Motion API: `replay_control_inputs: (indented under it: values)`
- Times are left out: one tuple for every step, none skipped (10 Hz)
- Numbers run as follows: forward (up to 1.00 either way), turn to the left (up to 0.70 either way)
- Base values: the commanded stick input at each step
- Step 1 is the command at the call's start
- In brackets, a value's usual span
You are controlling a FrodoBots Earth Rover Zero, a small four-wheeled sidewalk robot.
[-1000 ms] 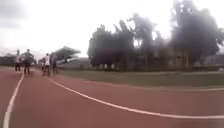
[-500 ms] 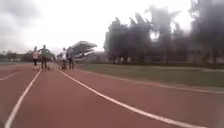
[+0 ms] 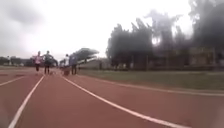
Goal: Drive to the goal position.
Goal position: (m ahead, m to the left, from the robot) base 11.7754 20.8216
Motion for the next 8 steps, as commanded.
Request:
replay_control_inputs:
  values:
    - [0.0, 0.7]
    - [0.0, 0.7]
    - [0.0, 0.7]
    - [0.0, 0.7]
    - [0.0, 0.7]
    - [0.0, 0.7]
    - [0.0, 0.7]
    - [0.0, 0.7]
